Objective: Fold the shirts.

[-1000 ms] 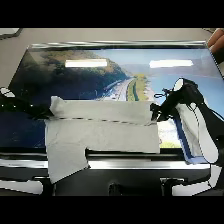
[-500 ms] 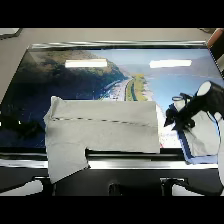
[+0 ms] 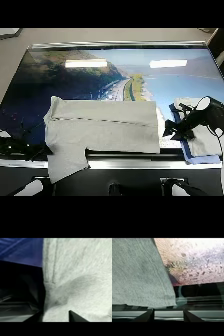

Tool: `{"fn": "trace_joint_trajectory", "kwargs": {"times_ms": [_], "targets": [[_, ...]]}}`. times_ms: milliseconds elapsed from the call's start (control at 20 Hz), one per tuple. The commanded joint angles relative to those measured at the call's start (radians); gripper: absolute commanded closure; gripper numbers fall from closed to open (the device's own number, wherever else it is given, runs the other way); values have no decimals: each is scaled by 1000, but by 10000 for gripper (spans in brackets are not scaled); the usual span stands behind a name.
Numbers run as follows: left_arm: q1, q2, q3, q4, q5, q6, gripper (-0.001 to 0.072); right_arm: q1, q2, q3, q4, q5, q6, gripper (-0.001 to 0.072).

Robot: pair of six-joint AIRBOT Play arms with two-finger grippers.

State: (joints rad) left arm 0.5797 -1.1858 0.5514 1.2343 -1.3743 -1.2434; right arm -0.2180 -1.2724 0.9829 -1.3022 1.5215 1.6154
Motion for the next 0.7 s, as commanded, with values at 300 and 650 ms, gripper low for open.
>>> {"fn": "trace_joint_trajectory", "kwargs": {"times_ms": [300,650], "targets": [[-16,2,-31,11,111,10,668,0,37,-236,38,-81,-61,178],[-16,2,-31,11,114,18,667,0,36,-365,195,-315,-47,182]]}}
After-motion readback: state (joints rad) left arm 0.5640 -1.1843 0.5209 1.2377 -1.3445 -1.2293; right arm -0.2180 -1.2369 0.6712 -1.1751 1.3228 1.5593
